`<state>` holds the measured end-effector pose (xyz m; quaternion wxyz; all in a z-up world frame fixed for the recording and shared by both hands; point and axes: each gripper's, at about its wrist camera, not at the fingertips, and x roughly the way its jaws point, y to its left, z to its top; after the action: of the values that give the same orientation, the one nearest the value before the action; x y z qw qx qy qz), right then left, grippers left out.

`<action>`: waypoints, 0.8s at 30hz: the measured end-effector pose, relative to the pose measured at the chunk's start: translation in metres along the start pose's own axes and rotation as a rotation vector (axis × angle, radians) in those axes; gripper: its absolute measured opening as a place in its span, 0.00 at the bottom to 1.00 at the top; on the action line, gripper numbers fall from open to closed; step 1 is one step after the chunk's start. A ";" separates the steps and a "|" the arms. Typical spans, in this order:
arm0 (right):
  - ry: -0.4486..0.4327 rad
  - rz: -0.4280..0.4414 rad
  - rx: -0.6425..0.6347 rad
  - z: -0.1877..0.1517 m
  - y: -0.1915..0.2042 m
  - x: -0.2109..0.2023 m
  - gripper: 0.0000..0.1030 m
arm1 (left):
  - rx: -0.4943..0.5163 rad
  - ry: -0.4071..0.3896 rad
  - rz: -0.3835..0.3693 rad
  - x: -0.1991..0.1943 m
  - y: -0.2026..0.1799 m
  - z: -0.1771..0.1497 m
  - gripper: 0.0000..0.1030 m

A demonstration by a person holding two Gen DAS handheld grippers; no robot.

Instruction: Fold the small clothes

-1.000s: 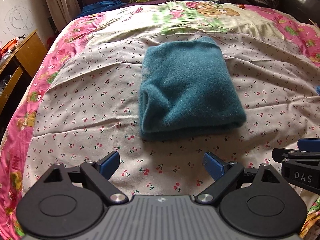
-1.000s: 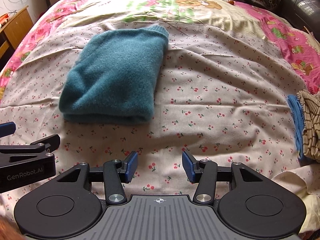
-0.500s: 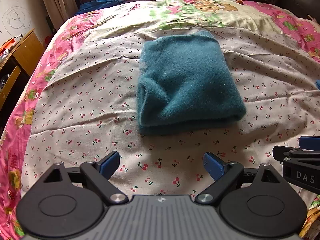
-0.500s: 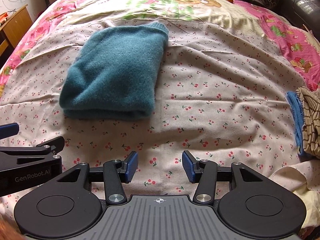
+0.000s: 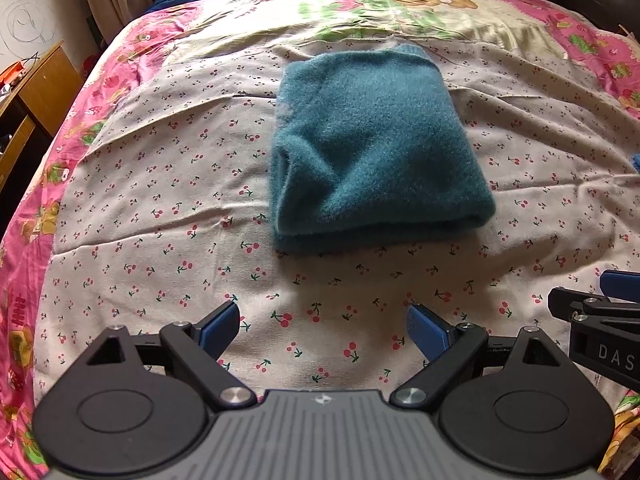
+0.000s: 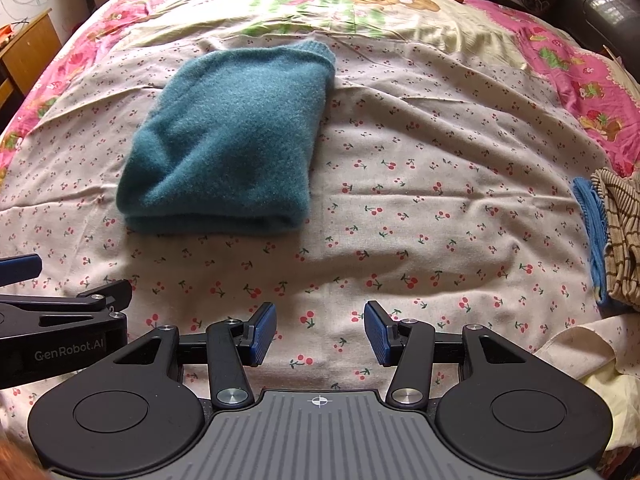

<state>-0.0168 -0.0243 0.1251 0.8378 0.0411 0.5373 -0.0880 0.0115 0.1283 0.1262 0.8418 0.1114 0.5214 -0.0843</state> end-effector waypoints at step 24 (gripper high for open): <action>0.013 0.000 0.005 -0.004 0.005 0.003 0.47 | 0.013 0.034 -0.010 0.007 -0.001 -0.001 0.98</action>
<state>-0.0184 -0.0194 0.1205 0.8342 0.0438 0.5424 -0.0891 0.0132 0.1272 0.1191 0.8317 0.1159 0.5355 -0.0901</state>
